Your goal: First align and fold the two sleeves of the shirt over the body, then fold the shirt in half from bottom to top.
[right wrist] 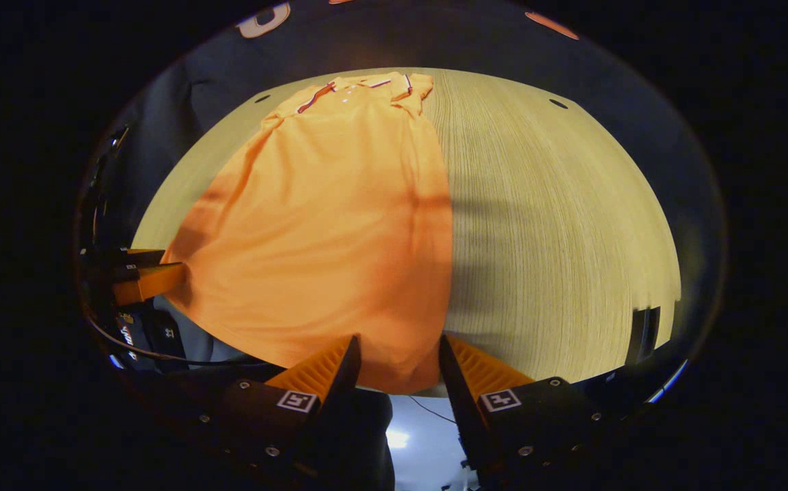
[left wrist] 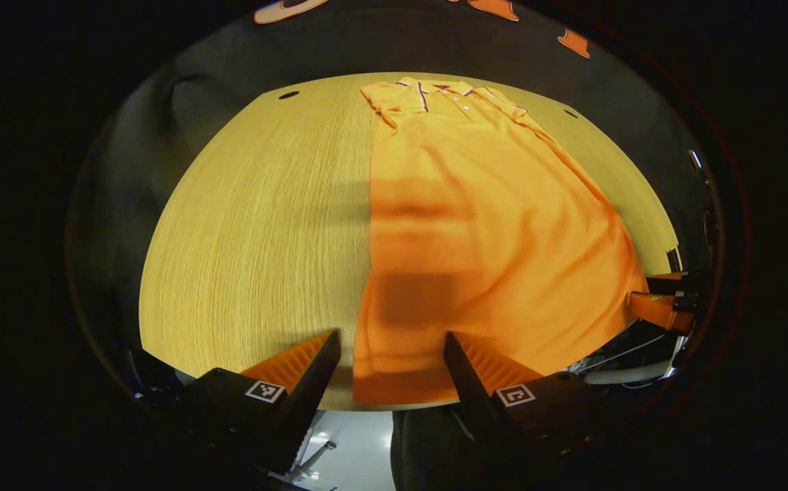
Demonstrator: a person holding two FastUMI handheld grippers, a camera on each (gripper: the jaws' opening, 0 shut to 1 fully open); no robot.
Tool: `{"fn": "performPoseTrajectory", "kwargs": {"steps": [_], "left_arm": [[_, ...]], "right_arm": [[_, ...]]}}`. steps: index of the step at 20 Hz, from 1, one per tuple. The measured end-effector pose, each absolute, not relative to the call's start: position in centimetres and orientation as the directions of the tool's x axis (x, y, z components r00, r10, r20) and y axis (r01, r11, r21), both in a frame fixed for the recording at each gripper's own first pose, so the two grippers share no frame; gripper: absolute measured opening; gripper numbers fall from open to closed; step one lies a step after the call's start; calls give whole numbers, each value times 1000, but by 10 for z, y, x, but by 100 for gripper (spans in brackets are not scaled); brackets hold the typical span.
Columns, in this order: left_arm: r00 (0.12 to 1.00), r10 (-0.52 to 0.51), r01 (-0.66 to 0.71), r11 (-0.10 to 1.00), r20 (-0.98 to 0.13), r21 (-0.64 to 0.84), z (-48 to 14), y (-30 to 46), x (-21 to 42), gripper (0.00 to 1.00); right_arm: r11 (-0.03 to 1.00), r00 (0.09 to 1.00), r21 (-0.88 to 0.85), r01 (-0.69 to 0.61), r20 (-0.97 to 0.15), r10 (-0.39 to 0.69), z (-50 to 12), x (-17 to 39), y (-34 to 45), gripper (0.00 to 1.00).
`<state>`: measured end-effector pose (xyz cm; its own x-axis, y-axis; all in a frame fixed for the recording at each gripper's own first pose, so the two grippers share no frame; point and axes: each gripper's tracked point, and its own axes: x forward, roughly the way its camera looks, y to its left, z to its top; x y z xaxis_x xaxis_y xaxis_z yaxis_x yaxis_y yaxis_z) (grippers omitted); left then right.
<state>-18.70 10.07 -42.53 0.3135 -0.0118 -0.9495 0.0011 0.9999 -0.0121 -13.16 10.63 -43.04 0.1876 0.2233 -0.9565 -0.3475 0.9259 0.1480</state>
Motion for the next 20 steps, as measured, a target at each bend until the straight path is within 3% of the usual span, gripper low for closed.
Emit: {"fn": "performPoseTrajectory", "kwargs": {"steps": [1, 2, 3, 4, 5, 6, 8, 9, 10, 12, 13, 14, 15, 20], "left_arm": [[290, -15, 7, 1000, -957, -14, -426, 100, -189, 84], [252, -20, 16, 1000, -968, -16, -426, 97, -193, 81], [211, -23, 20, 1000, -977, -20, -425, 94, -200, 81], [207, -34, 6, 999, -978, -34, -425, 90, -198, 81], [205, -21, -41, 999, -978, -30, -424, 88, -198, 53], [214, -13, -54, 998, -977, -25, -423, 88, -196, 26], [193, -56, -52, 996, -980, -67, -420, 74, -198, 23], [190, -74, -46, 995, -979, -85, -426, 71, -197, 7], [182, -79, -34, 996, -980, -87, -423, 76, -197, 8], [197, -103, -47, 992, -975, -114, -420, 73, -191, 7], [211, -113, -55, 990, -971, -127, -417, 73, -188, 7], [237, -123, -71, 987, -964, -143, -415, 74, -183, 7], [242, -149, -78, 982, -959, -173, -416, 69, -180, 1], [299, -160, -78, 978, -941, -191, -394, 70, -168, 1]], "right_arm": [[915, 165, 127, -383, -965, 203, -431, -132, 104, 67], [923, 165, 119, -367, -968, 190, -432, -131, 99, 63], [941, 160, 122, -316, -971, 180, -432, -127, 95, 46], [949, 140, 171, -264, -967, 213, -431, -129, 98, 37], [940, 103, 260, -223, -952, 288, -429, -134, 106, 23], [922, 66, 351, -165, -929, 365, -427, -141, 116, 24], [889, 35, 453, -60, -889, 456, -422, -151, 122, 22], [877, 40, 479, -43, -876, 480, -429, -149, 126, 11], [874, 26, 484, -40, -874, 486, -425, -156, 122, 7], [882, 82, 469, -43, -878, 471, -435, -148, 121, 7], [870, 109, 492, -32, -864, 492, -432, -134, 121, 3], [849, 97, 528, -13, -845, 527, -418, -138, 128, 4], [841, 116, 541, 11, -836, 536, -417, -135, 132, 4], [839, 189, 539, -75, -818, 543, -401, -109, 121, 4]]}}
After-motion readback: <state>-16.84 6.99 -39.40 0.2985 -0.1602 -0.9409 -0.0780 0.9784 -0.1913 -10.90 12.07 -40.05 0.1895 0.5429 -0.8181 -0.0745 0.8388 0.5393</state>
